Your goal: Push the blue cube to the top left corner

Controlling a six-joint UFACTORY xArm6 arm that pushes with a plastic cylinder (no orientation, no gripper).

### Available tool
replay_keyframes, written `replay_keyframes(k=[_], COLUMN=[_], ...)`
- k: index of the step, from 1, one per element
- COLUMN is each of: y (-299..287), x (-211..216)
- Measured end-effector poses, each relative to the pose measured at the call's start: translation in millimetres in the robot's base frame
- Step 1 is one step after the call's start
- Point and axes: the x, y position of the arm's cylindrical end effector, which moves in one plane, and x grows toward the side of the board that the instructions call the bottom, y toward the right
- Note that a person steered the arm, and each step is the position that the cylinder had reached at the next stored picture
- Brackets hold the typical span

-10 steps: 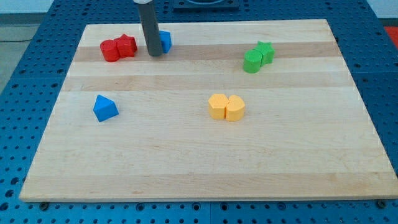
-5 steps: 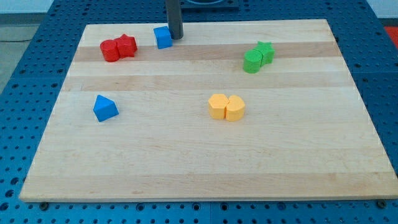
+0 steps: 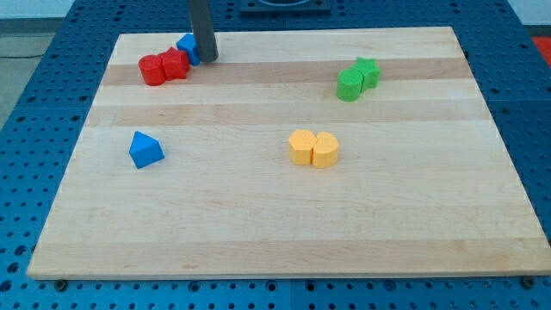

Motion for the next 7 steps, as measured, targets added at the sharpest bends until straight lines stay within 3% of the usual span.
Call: replay_keyframes(k=[2, 7], y=[-13, -107], x=[-30, -26])
